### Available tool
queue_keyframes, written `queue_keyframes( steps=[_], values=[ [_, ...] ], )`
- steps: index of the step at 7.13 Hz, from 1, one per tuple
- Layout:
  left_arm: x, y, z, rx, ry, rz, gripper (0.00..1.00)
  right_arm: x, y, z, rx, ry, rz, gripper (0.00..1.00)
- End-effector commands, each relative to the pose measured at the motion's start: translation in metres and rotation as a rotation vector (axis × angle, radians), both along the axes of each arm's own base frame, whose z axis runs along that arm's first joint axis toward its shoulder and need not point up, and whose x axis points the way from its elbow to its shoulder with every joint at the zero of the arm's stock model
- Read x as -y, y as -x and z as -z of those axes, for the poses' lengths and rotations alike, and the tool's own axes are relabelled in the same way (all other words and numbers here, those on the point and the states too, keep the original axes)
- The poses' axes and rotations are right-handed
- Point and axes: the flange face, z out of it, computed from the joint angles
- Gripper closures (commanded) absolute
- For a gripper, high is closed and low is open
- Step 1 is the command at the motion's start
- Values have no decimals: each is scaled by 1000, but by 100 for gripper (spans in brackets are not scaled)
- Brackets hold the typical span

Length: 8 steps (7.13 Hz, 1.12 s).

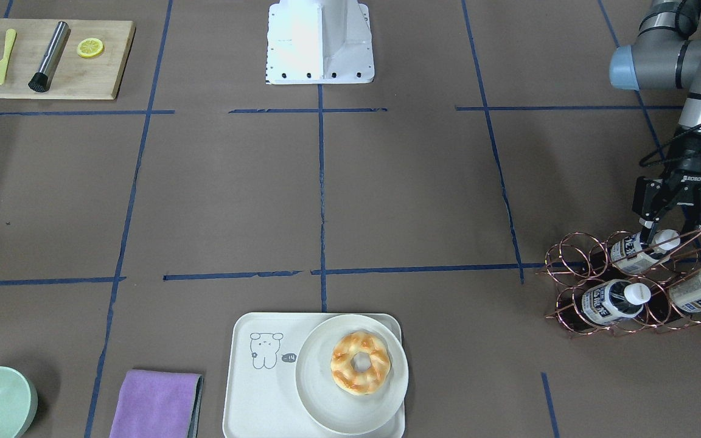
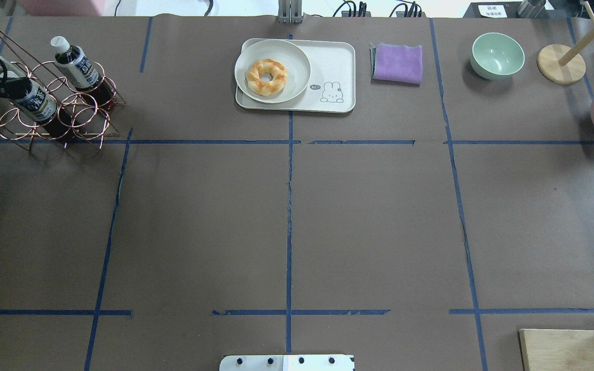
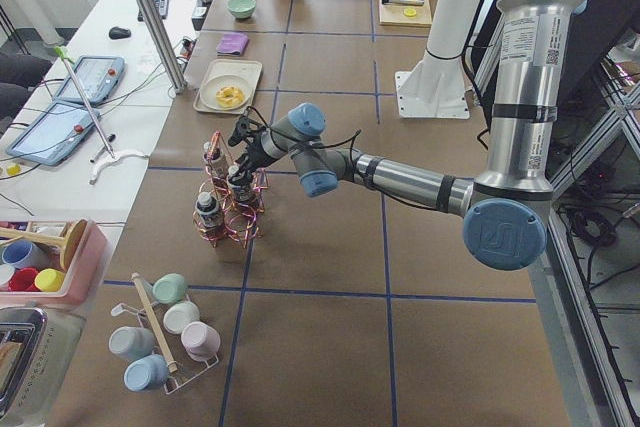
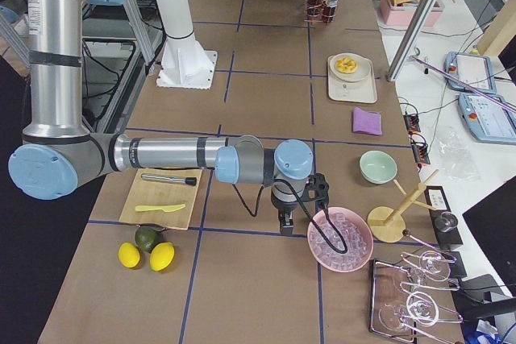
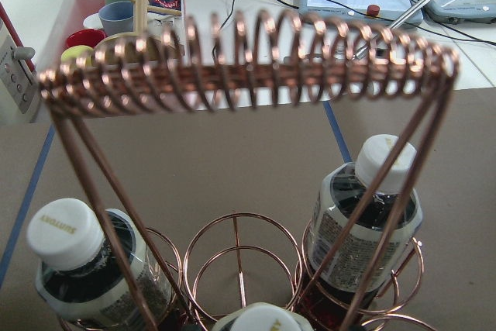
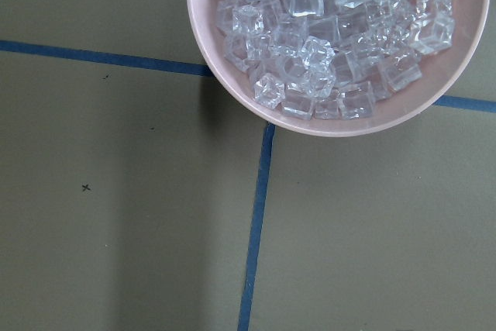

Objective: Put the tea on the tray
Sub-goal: 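Grasp the tea bottle with the left gripper and lift it out of the rack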

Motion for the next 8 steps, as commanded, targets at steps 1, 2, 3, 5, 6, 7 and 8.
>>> queue_keyframes(
  steps=[1, 2, 3, 5, 6, 7, 8],
  values=[
    [1, 1, 0, 0, 1, 3, 32, 0, 0, 0, 0, 0, 0, 0],
    [1, 1, 0, 0, 1, 3, 34, 0, 0, 0, 0, 0, 0, 0],
    [3, 1, 4, -4, -5, 5, 35, 0, 0, 0, 0, 0, 0, 0],
    [5, 0, 6, -5, -8, 6, 37, 0, 0, 0, 1, 0, 0, 0],
    [5, 0, 6, -7, -9, 5, 40, 0, 0, 0, 0, 0, 0, 0],
    [5, 0, 5, -6, -8, 5, 43, 0, 0, 0, 0, 0, 0, 0],
    [5, 0, 5, -4, -7, 4, 44, 0, 0, 0, 0, 0, 0, 0]
  ],
)
